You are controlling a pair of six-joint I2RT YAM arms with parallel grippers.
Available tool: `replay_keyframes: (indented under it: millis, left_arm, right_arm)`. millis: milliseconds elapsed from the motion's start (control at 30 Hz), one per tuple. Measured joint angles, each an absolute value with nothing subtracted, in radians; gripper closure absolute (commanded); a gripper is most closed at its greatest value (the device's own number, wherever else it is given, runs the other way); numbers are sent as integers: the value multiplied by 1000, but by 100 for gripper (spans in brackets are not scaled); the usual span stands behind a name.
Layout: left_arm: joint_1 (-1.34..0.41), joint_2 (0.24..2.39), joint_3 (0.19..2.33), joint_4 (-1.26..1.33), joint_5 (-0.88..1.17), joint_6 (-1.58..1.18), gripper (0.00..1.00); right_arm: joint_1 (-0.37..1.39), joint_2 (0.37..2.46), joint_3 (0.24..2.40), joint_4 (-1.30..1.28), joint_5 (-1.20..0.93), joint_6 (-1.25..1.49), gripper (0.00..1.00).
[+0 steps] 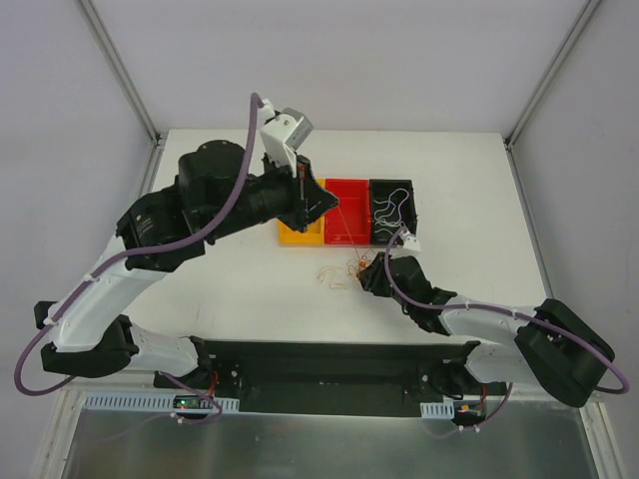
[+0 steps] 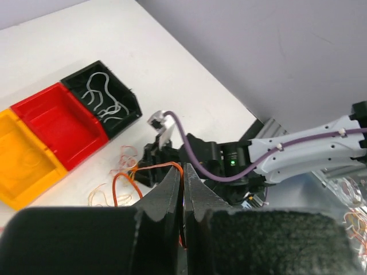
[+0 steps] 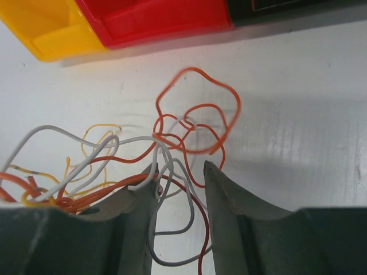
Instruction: Untangle the cables
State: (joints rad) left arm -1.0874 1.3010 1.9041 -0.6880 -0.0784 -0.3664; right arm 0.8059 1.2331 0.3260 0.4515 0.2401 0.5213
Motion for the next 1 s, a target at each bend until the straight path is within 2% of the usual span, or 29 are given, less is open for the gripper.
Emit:
replay_keyframes:
  millis: [133, 200, 233, 333, 367, 533, 667, 767, 833, 1000]
  left_arm:
    - [-1043, 1302, 1962, -770, -101, -346, 100]
    - [-1029, 1312, 1975, -800, -112, -342, 100]
    - [-1024, 1319, 1985, -815, -115, -337, 100]
    - [-1019, 1344, 2037, -854, -123, -315, 100]
    - [-1019, 1355, 2065, -868, -127, -305, 100]
    - [-1019, 1394, 2224, -908, -138, -270, 100]
    - [-1019, 1394, 2244, -906, -138, -268, 100]
    - [-1019, 1380, 2191, -855, -137, -274, 100]
    - [-1016, 1346, 2102, -804, -132, -286, 100]
    - [-1012, 1200, 1703, -655, -101, -351, 100]
  right_arm:
    - [807, 1217, 322, 452, 284, 525, 69]
    - [804, 1215, 313, 450, 303, 528, 69]
    - [800, 1215, 310, 448, 307, 529, 67]
    - [783, 1213, 301, 449, 316, 538, 45]
    - [779, 1212, 297, 450, 318, 543, 41]
    - [775, 1193, 302, 461, 318, 547, 36]
    - [775, 1162, 304, 452, 286, 520, 34]
    - [776, 1126, 297, 417, 215, 456, 31]
    - [776, 1096, 293, 375, 162, 416, 25]
    - [776, 1027, 302, 250, 26, 353, 23]
